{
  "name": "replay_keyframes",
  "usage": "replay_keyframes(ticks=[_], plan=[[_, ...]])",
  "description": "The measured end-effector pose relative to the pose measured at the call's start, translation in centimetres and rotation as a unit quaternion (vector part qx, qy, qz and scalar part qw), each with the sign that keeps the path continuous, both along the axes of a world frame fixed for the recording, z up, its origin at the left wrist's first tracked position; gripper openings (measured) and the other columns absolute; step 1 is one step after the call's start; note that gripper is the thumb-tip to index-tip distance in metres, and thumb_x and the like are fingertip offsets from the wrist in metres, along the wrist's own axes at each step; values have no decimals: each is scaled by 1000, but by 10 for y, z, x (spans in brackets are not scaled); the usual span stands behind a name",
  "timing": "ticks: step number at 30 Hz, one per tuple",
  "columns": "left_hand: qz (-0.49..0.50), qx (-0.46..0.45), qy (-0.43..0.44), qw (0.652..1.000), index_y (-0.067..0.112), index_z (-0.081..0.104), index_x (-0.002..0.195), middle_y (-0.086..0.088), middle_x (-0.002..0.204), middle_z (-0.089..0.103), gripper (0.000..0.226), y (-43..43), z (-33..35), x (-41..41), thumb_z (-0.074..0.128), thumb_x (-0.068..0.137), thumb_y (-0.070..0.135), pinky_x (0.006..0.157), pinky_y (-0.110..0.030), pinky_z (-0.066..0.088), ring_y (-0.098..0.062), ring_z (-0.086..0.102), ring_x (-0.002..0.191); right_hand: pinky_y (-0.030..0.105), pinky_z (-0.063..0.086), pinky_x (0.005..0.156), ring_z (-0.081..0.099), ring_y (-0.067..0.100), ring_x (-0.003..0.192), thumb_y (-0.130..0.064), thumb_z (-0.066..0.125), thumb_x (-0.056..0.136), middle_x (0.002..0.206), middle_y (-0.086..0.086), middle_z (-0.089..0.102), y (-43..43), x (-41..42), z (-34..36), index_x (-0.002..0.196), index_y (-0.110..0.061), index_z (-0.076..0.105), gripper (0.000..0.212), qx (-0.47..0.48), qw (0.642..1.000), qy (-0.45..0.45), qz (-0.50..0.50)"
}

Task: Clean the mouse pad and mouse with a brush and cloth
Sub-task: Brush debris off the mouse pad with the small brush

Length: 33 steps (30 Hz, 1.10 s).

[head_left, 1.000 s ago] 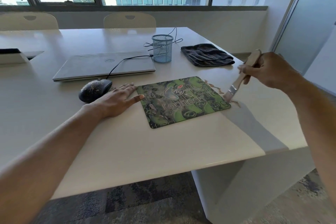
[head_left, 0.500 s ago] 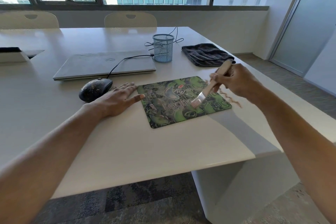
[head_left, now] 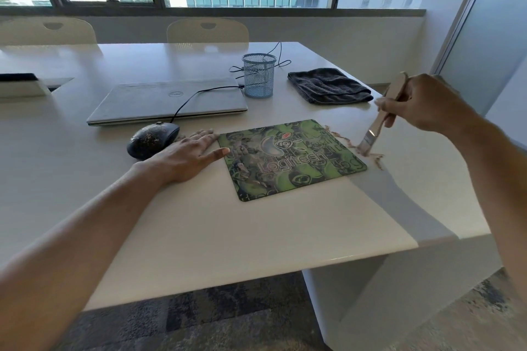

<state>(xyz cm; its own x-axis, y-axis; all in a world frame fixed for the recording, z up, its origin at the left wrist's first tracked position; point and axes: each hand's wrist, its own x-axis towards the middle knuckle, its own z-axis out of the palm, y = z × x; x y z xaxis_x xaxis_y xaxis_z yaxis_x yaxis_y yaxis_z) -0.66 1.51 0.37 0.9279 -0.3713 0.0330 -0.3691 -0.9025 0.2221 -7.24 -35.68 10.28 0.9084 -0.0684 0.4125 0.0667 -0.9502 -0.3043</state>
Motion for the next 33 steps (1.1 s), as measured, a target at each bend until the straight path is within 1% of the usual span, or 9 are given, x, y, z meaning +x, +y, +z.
replay_keyframes(ticks=[4,7,8,11,15,21,24,28,33], plan=[[-2,1,2,1000,17,21,147,-2,157,13,73,0,0,0,27,89,59,115,-26,4,-10,10,144,9,32,37,44,0,33,-32,61,87,39,-16,56,34,5,1,71,-15,69,24,97,990,3,98],[-1,1,3,1000,16,21,147,-2,157,14,78,0,1,-1,25,85,63,116,-27,5,-11,10,144,26,49,54,58,12,50,-29,61,87,47,-14,63,67,11,-9,81,-9,72,24,149,977,28,151],[0,0,5,1000,16,21,147,-2,157,14,83,-1,2,-2,22,81,67,116,-28,6,-11,11,144,25,50,54,59,14,53,-28,61,88,48,-14,64,77,12,-13,82,-8,72,24,158,973,33,166],[11,-14,6,1000,15,23,147,-3,156,17,95,-4,3,-3,18,73,75,117,-31,9,-12,14,143,9,31,34,43,0,33,-28,61,88,46,-24,60,100,13,-25,84,-12,71,20,189,962,46,193],[18,-15,3,1000,15,24,146,-4,155,20,102,-6,4,-2,19,69,82,116,-30,10,-13,17,143,8,24,31,37,1,27,-26,60,88,47,-12,62,107,14,-36,83,-9,71,21,213,955,63,195],[21,-7,10,1000,18,22,146,-2,156,17,100,-4,0,-1,22,70,82,118,-33,9,-13,14,143,9,25,32,37,3,30,-27,60,88,59,-4,66,62,15,-35,80,-13,71,19,187,972,56,129],[35,-47,42,997,20,22,147,-5,156,19,87,-5,-3,0,30,78,73,118,-38,8,-19,16,143,20,34,41,43,12,47,-29,59,89,66,-1,68,33,19,-33,82,-12,71,22,160,983,64,70],[35,-53,42,997,20,23,146,-5,155,20,80,-5,-3,-1,33,83,68,118,-39,8,-20,17,143,26,30,46,38,14,46,-29,59,89,62,-2,65,9,19,-26,77,-10,72,26,128,990,59,26],[33,-45,33,998,20,24,146,-5,155,21,78,-6,-3,-2,33,84,67,118,-38,9,-20,18,143,27,33,56,44,13,49,-33,61,88,51,-6,55,8,16,-13,65,-10,72,35,25,999,24,-24]])
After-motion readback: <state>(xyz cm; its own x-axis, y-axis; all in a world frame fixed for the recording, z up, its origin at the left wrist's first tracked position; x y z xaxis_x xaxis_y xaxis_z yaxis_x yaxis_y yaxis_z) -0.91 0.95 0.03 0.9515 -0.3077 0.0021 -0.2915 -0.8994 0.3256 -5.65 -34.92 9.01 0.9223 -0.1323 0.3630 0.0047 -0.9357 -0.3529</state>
